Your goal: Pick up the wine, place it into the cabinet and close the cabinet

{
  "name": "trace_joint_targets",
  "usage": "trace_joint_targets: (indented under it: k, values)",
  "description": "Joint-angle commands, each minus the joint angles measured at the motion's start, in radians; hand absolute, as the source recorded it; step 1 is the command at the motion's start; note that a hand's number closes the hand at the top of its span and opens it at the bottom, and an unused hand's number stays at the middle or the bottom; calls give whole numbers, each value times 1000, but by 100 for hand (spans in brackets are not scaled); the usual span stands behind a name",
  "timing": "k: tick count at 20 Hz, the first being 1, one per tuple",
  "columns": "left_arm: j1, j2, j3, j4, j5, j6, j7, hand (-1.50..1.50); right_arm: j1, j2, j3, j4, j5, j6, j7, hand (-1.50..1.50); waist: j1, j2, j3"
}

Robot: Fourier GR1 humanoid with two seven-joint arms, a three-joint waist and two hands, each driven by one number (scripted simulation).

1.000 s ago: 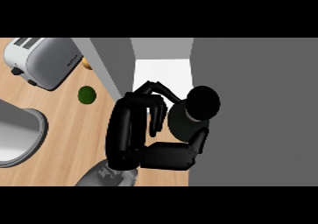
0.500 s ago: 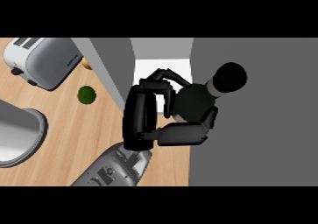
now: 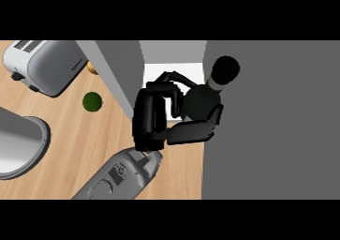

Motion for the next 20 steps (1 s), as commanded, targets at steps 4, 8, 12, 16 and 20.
trace_joint_targets:
  k: [4, 8, 12, 16, 20]
  values:
    - [36, 0, -15, 111, 89, -8, -158, 150, 91, 50, 87, -221, 1, -58, 96, -150, -5, -1, 0]
    - [21, 0, -67, 190, 57, 60, -200, 150, 31, 31, 28, -109, -28, -30, 28, -150, 1, 0, 0]
    - [32, 0, -30, 236, 42, 23, -236, 150, 31, 0, 2, -162, -92, -30, 92, -150, -1, -1, 0]
    - [51, 0, 29, 302, 69, -47, -337, 150, 24, 9, -7, -136, -87, -32, 60, -150, 2, 1, 0]
    - [31, 0, 51, 313, 94, -27, -350, 150, 31, 11, 0, -155, -81, -36, 72, -150, 5, -1, 0]
